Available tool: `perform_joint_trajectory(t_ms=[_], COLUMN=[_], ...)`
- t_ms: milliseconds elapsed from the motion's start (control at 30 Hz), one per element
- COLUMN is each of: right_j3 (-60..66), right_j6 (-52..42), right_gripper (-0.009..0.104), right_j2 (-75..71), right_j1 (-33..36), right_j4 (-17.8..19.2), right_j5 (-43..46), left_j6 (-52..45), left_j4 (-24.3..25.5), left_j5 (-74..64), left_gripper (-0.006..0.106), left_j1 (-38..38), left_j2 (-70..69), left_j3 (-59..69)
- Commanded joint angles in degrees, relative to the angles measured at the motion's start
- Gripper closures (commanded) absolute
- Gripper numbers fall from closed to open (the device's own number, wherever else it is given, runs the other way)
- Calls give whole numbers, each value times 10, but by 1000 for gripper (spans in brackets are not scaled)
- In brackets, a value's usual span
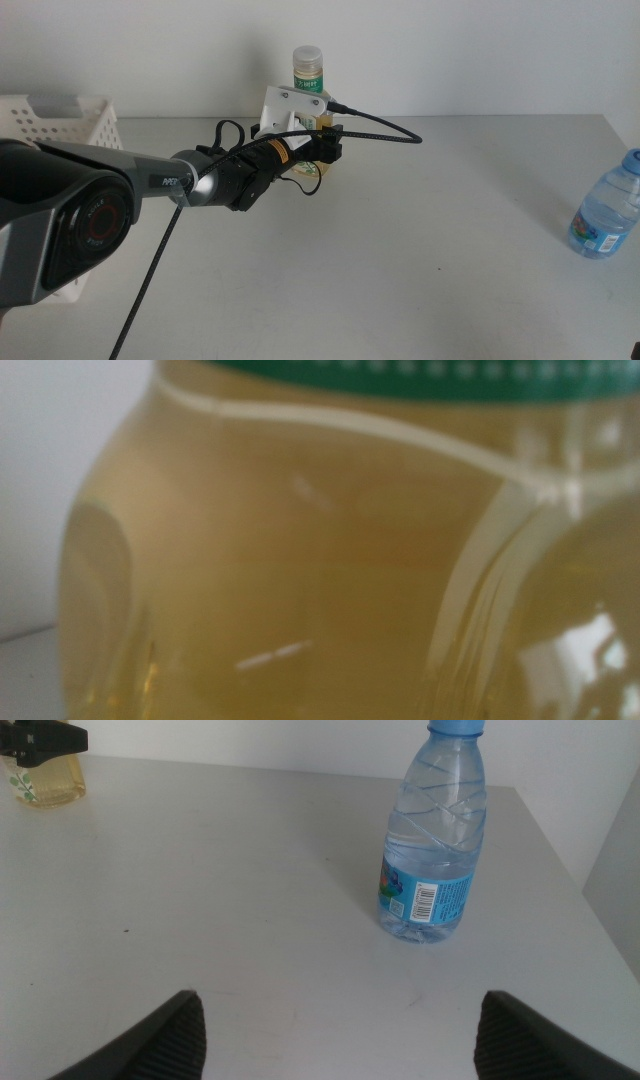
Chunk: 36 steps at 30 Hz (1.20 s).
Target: Use arms to grab the bottles and put them into the dustbin to the left of the table.
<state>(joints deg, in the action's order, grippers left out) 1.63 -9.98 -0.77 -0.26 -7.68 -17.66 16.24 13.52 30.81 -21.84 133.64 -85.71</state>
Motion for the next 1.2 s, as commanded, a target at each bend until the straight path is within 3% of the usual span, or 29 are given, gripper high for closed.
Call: perform_joint_trajectory(t_ms=[0,233,400,567,667,1000,1167], right_j3=[-5,-5,-5,-5,-5,-5,-5], right_j6=[-7,-7,-7,-7,-7,-7,-7], right_gripper=[17,17,17,17,17,17,17], right_j2=[-13,-13,-13,-13,-13,-13,-13], right_j1=[-4,-4,-4,-4,-4,-4,-4], right_j4=[3,3,3,3,3,3,3], right_j5=[43,43,43,43,43,43,43], left_j6=[3,10,60,74,94,92,73], left_j4=[-6,-30,6,75,89,92,38], left_j5=[43,56,36,-104,-209,-519,-679], left_gripper=[23,78,102,102,102,102,102], left_j1=[-3,-4,-4,-5,-9,-39,-44], left_j2=[-39,-41,-62,-130,-182,-305,-363], left_j3=[-19,-19,-17,-17,-17,-17,-18])
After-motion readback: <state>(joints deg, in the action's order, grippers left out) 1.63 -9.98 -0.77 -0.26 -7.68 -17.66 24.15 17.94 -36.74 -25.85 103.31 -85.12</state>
